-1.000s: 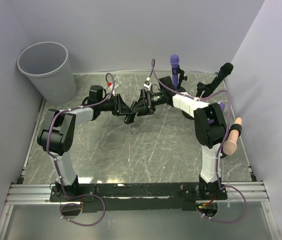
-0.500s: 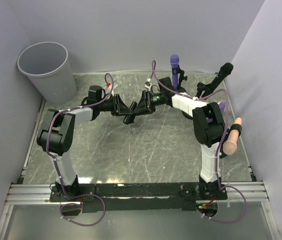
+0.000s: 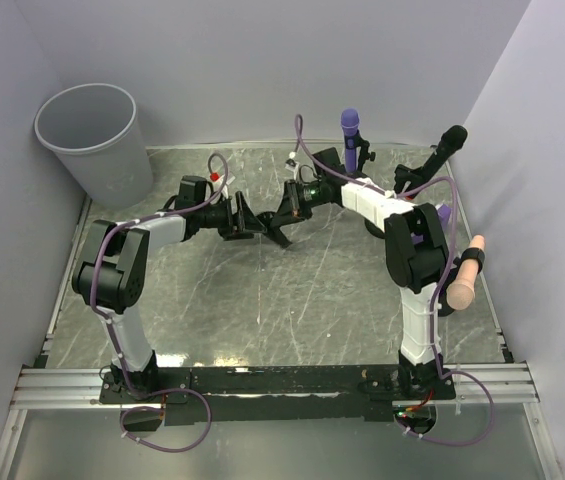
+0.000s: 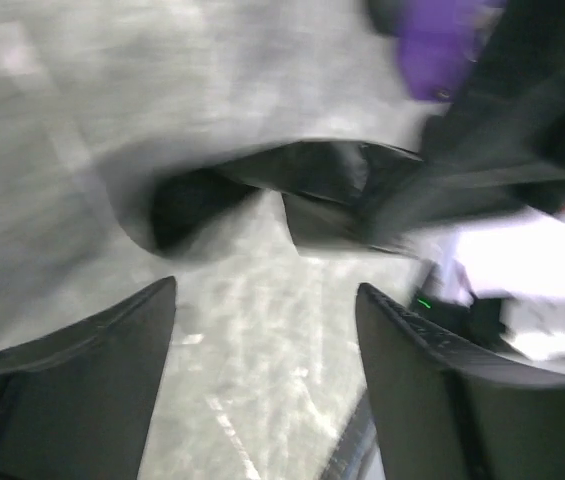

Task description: Put the trash bags into the trash bin

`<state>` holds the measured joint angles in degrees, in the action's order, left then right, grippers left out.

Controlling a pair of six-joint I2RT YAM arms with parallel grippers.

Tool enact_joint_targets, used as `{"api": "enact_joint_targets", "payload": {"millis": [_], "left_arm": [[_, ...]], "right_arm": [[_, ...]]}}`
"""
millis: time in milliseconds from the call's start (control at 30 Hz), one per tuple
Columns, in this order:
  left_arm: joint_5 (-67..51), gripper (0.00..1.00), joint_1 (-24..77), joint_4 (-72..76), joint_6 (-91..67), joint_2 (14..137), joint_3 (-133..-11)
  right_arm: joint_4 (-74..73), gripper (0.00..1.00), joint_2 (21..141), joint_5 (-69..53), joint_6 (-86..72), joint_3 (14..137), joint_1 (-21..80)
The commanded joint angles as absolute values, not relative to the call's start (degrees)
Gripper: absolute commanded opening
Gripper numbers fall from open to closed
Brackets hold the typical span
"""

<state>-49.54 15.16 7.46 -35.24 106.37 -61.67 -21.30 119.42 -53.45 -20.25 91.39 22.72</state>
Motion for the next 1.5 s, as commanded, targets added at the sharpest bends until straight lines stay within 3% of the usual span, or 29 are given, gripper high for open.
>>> {"api": "enact_joint_targets", "payload": {"millis": [0, 400, 733, 1067, 1467], "left_arm": [[-36.1, 0.77, 15.1, 0.1, -29.5, 104.9, -63.2], [-23.5, 0.76, 15.3, -3.8, -28.5, 105.9, -62.8], [-28.6, 0.68, 15.4, -3.6, -26.4, 109.0, -66.9], [-27.7, 0.68, 15.4, -4.6, -25.9, 110.7, -68.4], [-28.6, 0.63, 15.5, -4.9, -26.1, 113.6, -70.6]], "right_arm": [[-34.3, 0.00, 116.5, -49.1, -2.8, 96.2, 24.5], [-44.0, 0.00, 104.0, -45.5, 9.3, 97.6, 23.2], [-45.0, 0.00, 98.1, -45.6, 12.6, 99.3, 22.9], [-58.7, 0.00, 96.9, -46.6, 22.2, 116.4, 22.3], [-60.7, 0.00, 93.3, -42.2, 22.1, 125.0, 22.1]]}}
